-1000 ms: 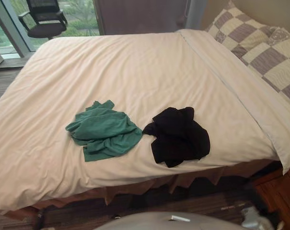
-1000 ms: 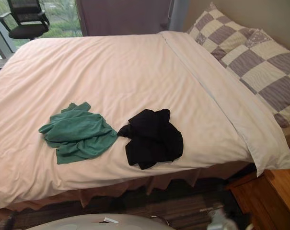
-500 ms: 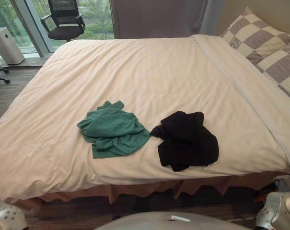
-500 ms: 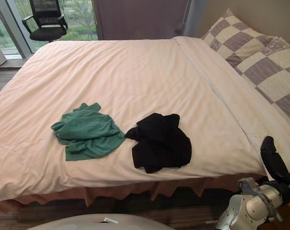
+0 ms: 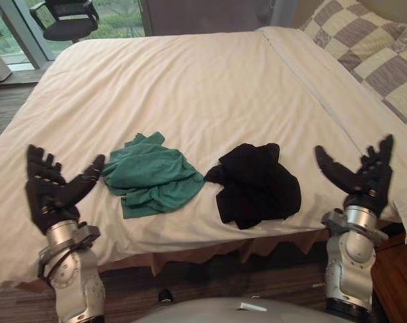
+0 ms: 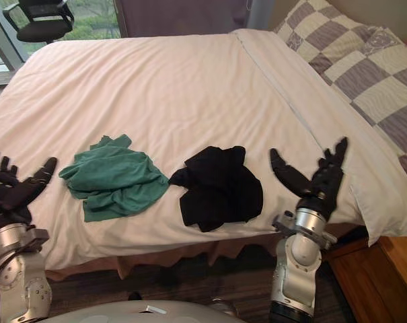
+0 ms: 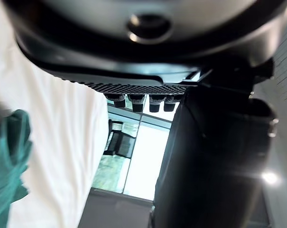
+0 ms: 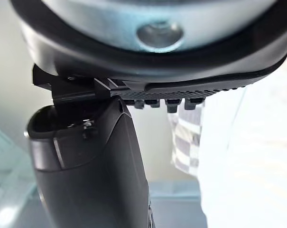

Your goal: Tidy up the quilt and then pick up the clothes from the bed and put them into the laundry hamper

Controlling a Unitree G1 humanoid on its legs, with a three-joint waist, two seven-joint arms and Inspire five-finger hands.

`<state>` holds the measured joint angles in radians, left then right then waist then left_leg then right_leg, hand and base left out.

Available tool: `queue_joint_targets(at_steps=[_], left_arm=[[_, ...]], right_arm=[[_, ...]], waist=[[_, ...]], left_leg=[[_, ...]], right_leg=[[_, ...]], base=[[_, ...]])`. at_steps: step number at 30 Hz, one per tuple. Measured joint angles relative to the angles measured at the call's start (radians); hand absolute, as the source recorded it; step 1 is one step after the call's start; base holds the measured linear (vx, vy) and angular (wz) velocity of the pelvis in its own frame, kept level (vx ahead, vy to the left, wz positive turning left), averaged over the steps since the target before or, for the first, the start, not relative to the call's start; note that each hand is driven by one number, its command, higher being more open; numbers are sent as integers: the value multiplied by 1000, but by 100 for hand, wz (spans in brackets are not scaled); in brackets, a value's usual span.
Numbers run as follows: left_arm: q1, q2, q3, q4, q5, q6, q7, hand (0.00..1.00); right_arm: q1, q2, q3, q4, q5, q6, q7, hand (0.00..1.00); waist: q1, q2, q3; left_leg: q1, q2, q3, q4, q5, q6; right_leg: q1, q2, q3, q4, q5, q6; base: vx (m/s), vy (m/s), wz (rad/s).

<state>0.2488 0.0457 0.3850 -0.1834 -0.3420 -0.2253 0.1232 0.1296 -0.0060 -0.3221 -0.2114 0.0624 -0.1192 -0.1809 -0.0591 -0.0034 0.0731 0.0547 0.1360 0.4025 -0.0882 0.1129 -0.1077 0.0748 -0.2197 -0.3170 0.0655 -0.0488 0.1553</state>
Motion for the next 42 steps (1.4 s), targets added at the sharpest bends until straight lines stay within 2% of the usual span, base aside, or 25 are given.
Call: queue_joint_targets(at_steps=[4, 6, 10, 14, 19, 24, 25, 33, 37, 42], left_arm=[[-55, 5, -35, 42, 122, 19, 3, 100], [-82, 20, -35, 68, 170, 34, 15, 100], [-137, 54, -46, 102, 222, 47, 41, 100], [-145, 58, -57, 102, 291, 70, 56, 100], [-171, 54, -56, 179, 425, 129, 65, 100], [-173, 17, -53, 247, 476, 185, 70, 100], [-173, 6, -51, 268, 477, 193, 74, 0], [-185, -48, -26, 341, 629, 202, 91, 0], [-212, -49, -10, 382, 628, 198, 90, 0], [-202, -50, -6, 378, 616, 188, 70, 0]], right_arm=[[-14, 0, 50, 0, -22, 20, 22, 100], [-29, 0, 61, 0, -43, 21, 22, 100], [-33, -37, 81, 0, -55, 21, 19, 100], [-34, -37, 104, 0, -55, 21, 19, 100], [-26, -35, 139, -4, -56, 21, 19, 100], [24, -26, 169, -78, -57, 24, 20, 100], [28, -25, 174, -79, -57, 24, 18, 100], [52, 3, 245, -80, -58, 26, 24, 100], [48, -1, 269, -80, -58, 27, 28, 100], [-7, -45, 298, -72, -59, 44, 59, 100]], waist=[[-10, 5, 21], [-27, 4, 35], [-29, 5, 58], [-38, 6, 63], [-50, 16, 84], [-46, 30, 105], [-46, 30, 105], [-23, 39, 110], [1, 47, 115], [5, 49, 116]], left_leg=[[-15, -2, 21, 1, 0, 1], [-23, -2, 28, 1, 0, 1], [-51, -1, 59, 0, 0, 5], [-65, -1, 86, 1, -1, 7], [-67, -1, 110, 1, -2, 9], [-83, 1, 123, 1, -3, 10], [-82, 2, 125, 1, -3, 10], [-80, 12, 127, 0, -4, 9], [-83, 13, 127, 0, -5, 9], [-103, 12, 105, 0, -2, 11]], right_leg=[[-21, 1, 24, -17, 20, -3], [-34, 1, 32, -17, 25, -3], [-84, 2, 66, -18, 41, -4], [-119, 3, 96, -19, 51, -5], [-135, 3, 117, -18, 58, -3], [-159, 4, 128, -18, 63, -1], [-159, 5, 128, -18, 63, -1], [-153, 6, 117, -17, 63, -1], [-154, 5, 112, -17, 63, -1], [-161, 3, 91, -17, 63, 0]], base=[[39, 5, -17], [0, 14, -13], [-7, 21, -22], [-1, 19, -22], [4, 9, -11], [-1, 7, -7], [29, -6, -4], [4, -3, 2], [-1, 2, 1], [21, -1, 9]])
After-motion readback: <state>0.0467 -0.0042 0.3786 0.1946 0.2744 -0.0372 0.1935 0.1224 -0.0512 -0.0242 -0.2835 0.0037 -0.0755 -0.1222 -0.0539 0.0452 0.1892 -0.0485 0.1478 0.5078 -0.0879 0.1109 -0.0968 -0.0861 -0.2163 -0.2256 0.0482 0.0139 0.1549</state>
